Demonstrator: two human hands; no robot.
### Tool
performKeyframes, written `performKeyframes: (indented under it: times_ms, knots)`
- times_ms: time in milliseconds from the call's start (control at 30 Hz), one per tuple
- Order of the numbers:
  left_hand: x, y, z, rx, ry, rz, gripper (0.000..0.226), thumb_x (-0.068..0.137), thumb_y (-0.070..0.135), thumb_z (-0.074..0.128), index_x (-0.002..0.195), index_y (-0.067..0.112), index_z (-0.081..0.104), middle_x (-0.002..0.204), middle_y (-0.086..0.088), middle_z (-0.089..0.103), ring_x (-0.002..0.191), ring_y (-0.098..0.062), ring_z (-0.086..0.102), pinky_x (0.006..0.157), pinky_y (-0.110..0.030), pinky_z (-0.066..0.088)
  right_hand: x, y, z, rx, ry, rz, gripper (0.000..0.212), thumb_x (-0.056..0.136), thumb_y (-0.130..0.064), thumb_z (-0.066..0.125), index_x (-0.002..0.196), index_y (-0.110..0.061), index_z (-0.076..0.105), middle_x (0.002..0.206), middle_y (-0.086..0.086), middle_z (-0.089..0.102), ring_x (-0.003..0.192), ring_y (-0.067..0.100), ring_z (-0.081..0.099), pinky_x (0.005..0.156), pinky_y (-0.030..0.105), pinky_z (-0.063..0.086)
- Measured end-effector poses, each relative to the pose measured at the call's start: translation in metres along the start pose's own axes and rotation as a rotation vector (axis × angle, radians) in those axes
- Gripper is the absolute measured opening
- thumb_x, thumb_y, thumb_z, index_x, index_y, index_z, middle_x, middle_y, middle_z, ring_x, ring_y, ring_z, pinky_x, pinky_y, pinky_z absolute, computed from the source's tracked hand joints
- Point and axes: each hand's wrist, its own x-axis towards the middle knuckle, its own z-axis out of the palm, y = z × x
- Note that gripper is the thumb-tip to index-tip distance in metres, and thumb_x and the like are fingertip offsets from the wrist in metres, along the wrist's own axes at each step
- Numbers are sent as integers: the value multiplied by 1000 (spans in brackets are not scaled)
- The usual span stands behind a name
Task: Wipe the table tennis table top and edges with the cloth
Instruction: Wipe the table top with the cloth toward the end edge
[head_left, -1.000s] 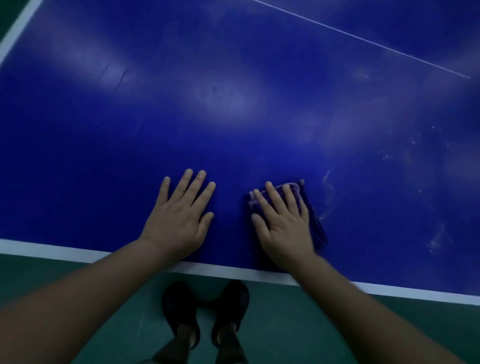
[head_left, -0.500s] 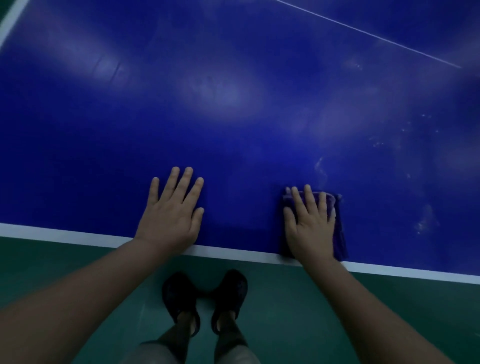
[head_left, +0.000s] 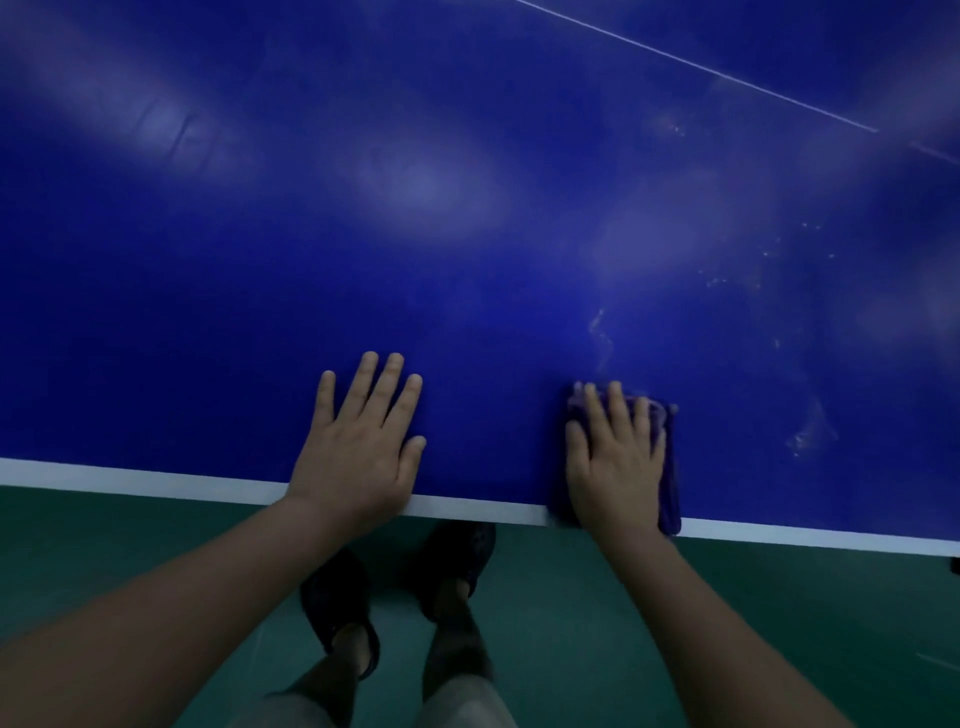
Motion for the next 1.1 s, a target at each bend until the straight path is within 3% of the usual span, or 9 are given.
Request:
performKeyframes:
  times_ms: [100,233,367,500,633,800,933,1033,1100]
  knots:
    - [14,14,1,19,3,14,69,95,52,4,156,21,1,163,-2,-11,150,-22,-19,119,-51,-15,39,-30,-8,105,45,93,60,101,-54,25,158,-35,21,168,-5,10,154,25,0,122,54,-2]
    - [32,28,3,53,21,11,67,98,51,11,157,20,8,165,-5,-3,151,-23,-13,118,-50,-13,5,-38,3,3,42,-412,63,93,-55,39,152,-31,39,162,-5,29,152,25,17,122,50,11]
    - [47,39,2,48,20,-5,66,99,50,15,156,18,14,164,-7,2,152,-24,-6,119,-48,-12,-15,36,7,66,18,-505,60,90,-39,48,148,-28,43,159,-12,30,151,17,21,121,42,15]
    - [62,51,2,30,23,-46,66,99,50,17,156,17,17,164,-8,4,152,-24,-5,119,-47,-12,20,59,-9,486,148,-115,46,100,-16,51,146,-19,47,151,-14,35,148,5,18,118,54,26]
    - [75,60,4,25,37,-92,65,98,50,14,156,21,7,165,-5,-2,152,-22,-13,119,-52,-11,104,10,-37,628,195,167,52,105,-32,43,154,-19,33,161,5,31,150,27,21,123,46,16]
    - [100,66,2,40,45,-79,63,99,49,18,157,25,11,165,-2,2,152,-20,-8,120,-53,-5,119,-45,-21,105,102,-378,55,100,-45,37,151,-26,39,163,-3,28,152,27,16,120,55,9]
    - [121,71,-3,50,25,-80,63,99,49,15,157,25,12,165,-1,1,152,-20,-9,121,-54,-3,86,30,-21,19,-30,-657,57,93,-44,43,149,-33,42,163,-5,27,152,27,18,120,52,14]
    - [129,70,-5,51,21,-79,63,99,50,12,157,26,11,165,0,0,152,-20,-11,121,-54,-4,124,57,-32,1,28,-453,56,94,-48,40,147,-32,46,163,-2,27,151,31,21,120,52,13]
    - [135,69,-8,39,12,-72,63,99,50,12,157,26,10,165,1,-2,152,-20,-12,121,-55,-4,164,35,-44,67,29,-210,56,100,-50,34,153,-33,34,167,-1,15,153,30,5,121,55,3]
